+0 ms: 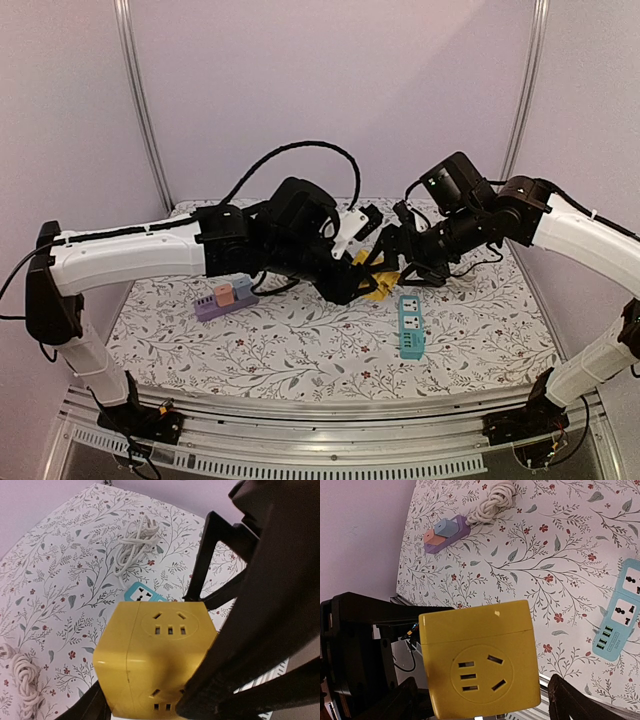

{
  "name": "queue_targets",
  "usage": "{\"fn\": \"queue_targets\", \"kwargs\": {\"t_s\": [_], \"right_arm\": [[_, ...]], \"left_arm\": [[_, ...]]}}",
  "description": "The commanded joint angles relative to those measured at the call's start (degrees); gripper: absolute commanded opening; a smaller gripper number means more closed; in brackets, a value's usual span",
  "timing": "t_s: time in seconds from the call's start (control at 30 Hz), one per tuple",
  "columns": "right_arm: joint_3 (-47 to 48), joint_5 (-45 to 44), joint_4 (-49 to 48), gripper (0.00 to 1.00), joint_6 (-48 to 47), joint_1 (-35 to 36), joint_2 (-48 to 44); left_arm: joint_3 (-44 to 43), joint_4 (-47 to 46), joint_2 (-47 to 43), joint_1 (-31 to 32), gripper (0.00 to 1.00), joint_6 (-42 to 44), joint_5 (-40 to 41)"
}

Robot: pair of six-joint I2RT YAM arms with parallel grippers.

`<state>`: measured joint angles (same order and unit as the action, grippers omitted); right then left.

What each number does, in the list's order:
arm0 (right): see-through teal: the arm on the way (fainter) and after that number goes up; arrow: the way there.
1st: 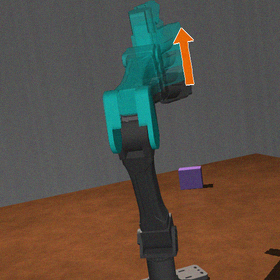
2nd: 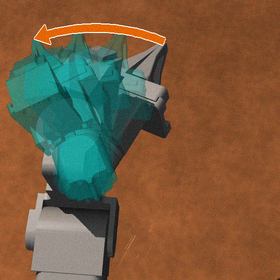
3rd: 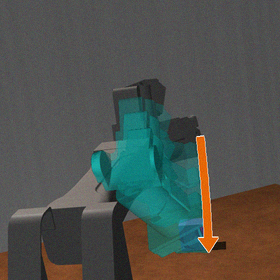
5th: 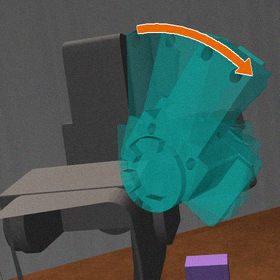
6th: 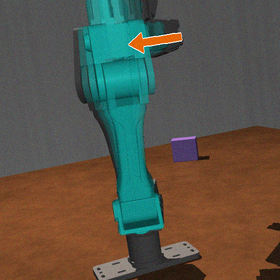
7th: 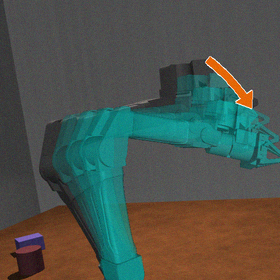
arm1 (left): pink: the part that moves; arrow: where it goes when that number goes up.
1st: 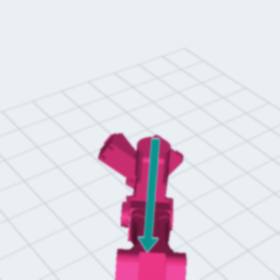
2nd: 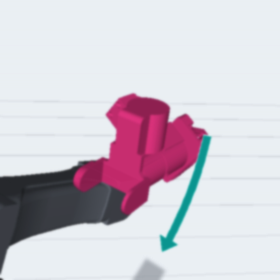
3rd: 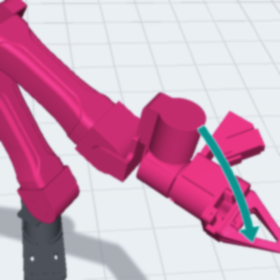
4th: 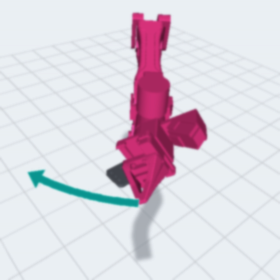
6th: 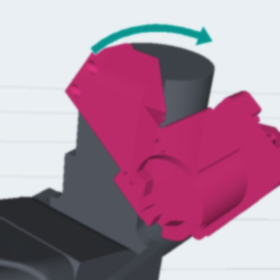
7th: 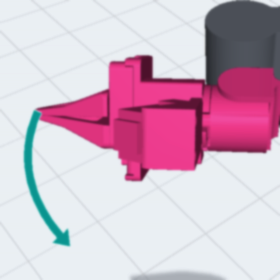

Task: Insert the plug

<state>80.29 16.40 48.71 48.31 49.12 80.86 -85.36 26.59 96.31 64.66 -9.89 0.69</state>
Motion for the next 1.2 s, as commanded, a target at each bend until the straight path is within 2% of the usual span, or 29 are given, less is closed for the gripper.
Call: {"fn": "queue_targets", "kwargs": {"t_s": [0.0,0.4,0.5,0.6,0.7,0.8,0.9,0.97,1.17], "right_arm": [[1.5,-0.4,1.3,0.86,-0.7,0.4,1.2],[1.7,1.7,1.3,0.68,-1.0,0.4,2.4],[1.7,2.6,1.2,0.59,-1.2,0.4,2.6],[1.5,3.0,1.3,0.44,-1.3,0.4,2.6],[1.4,3.2,1.3,0.3,-1.5,0.4,2.2],[1.3,3.3,1.4,0.23,-1.6,0.4,1.9],[1.0,3.1,1.5,0.19,-1.9,0.4,1.4],[0.8,2.6,1.8,0.18,-2.3,0.4,1.0],[0.2,0.9,1.7,0.13,-3.5,0.4,-0.8]], "left_arm": [[-2.2,-0.7,0.6,0.9,0.0,-0.2,-0.2],[-2.2,-1.5,0.4,0.8,0.0,0.2,-2.7],[-2.2,-1.4,0.3,0.8,0.0,0.4,-2.6],[-2.2,-1.1,0.0,0.8,0.0,0.4,-2.6],[-2.3,-0.6,-0.1,0.8,0.16,1.1,-3.3],[-2.2,0.5,-0.6,0.8,0.45,0.9,-3.1],[-1.6,1.6,-1.8,0.8,0.68,0.6,-2.3],[-1.1,2.4,-2.9,0.8,0.76,1.0,-2.2],[1.1,4.3,-7.4,0.8,0.87,-0.3,1.4]]}}
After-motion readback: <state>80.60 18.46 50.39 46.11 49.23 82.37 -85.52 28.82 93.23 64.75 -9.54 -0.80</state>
